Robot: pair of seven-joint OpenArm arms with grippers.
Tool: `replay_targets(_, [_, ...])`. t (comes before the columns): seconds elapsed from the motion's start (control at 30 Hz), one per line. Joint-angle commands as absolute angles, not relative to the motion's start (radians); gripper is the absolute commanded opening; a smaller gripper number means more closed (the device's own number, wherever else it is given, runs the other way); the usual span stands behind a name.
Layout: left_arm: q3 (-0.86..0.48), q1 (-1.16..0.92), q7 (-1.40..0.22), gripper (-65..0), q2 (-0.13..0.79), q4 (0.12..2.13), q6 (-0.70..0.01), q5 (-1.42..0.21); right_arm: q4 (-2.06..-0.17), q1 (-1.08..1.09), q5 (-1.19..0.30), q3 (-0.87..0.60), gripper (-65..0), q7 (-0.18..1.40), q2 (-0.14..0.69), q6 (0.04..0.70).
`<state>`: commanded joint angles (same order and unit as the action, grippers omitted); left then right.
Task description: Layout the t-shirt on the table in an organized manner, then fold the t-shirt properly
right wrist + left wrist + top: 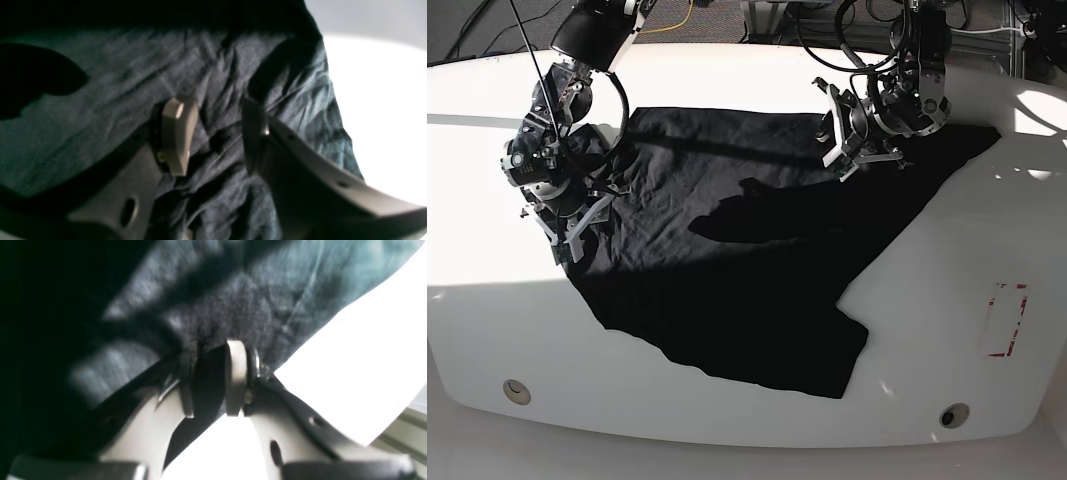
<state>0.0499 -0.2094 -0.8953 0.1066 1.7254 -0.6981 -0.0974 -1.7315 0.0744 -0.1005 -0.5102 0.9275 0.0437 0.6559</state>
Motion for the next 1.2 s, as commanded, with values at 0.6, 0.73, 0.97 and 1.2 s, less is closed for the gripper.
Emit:
replay_targets(0.6, [0.257,0.202,-0.88,-53.6,0.375,1.354,-0.698,-0.093,-1.791,0.007,-0.101,-0.51,-43.6,0.928,0.005,0.684])
replay_targets(0.73, [0.28,0.286,-0.828,-53.6,0.406,1.313,-0.698,-0.093,-1.816,-0.018,-0.096,-0.49,-43.4,0.929,-0.018,0.685])
replay_targets(0.97, [0.274,0.314,-0.828,-53.5,0.406,1.368,-0.698,-0.101,-1.824,-0.047,-0.094,-0.401,-43.4,0.929,-0.022,0.68])
replay_targets(1.2, [0.197,0.168,-0.829,-50.1,0.397,1.564,-0.698,-0.101,-1.824,-0.05,-0.093,-0.332,-43.4,0.929,-0.022,0.68])
